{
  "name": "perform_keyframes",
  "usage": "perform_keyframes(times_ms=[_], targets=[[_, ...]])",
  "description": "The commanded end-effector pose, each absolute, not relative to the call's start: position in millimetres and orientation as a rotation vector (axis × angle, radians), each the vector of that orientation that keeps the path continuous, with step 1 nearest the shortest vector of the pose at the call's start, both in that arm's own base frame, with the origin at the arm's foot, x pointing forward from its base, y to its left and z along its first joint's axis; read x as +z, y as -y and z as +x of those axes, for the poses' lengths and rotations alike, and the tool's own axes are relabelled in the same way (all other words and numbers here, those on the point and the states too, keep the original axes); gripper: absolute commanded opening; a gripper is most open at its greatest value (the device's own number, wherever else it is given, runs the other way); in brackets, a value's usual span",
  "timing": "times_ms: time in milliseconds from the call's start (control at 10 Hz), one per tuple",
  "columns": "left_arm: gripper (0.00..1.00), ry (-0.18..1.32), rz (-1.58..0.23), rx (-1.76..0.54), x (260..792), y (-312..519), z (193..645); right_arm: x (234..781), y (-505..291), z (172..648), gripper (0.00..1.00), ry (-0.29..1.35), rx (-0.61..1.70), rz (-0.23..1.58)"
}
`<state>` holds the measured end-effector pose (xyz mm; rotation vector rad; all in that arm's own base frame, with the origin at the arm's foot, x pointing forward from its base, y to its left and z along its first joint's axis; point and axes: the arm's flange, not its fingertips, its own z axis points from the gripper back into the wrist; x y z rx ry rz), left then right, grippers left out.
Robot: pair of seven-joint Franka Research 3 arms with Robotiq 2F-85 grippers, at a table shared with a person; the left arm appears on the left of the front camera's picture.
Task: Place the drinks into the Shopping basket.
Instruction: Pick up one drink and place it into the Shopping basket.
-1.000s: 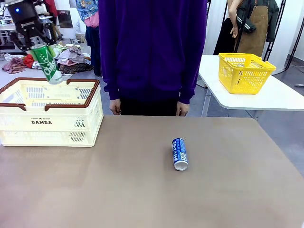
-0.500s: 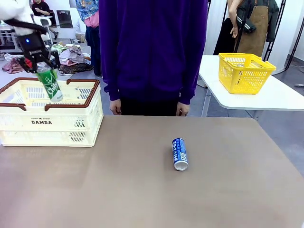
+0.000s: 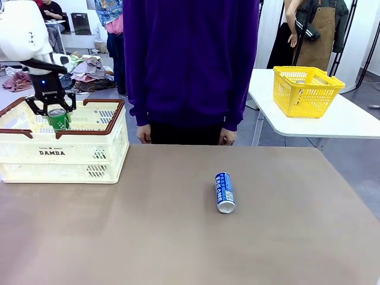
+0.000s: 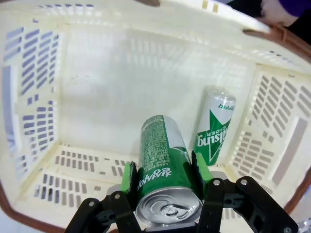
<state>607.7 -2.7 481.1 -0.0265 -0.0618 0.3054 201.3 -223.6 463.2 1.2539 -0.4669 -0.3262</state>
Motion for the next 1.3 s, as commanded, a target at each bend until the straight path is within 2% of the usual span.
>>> perform_keyframes(times_ms=[0,700,800,900,1000,1200], targets=[[0.00,0.088,-0.005,0.318,473.9,11.0,586.8,463.9,223.7,203.4,1.00,0.496,-0.303,1.270],[0.00,0.043,-0.027,0.309,449.2,14.3,590.6,463.9,223.7,203.4,1.00,0.496,-0.303,1.270],[0.10,0.044,-0.032,0.312,448.7,14.2,591.0,463.9,223.7,203.4,1.00,0.496,-0.303,1.270],[0.62,0.038,-0.028,0.314,448.6,13.6,591.1,463.9,223.7,203.4,1.00,0.496,-0.303,1.270],[1.00,0.037,-0.022,0.315,448.9,13.5,592.2,463.9,223.7,203.4,1.00,0.496,-0.303,1.270],[1.00,0.038,-0.024,0.316,449.0,13.5,591.6,463.9,223.7,203.4,1.00,0.496,-0.303,1.270]])
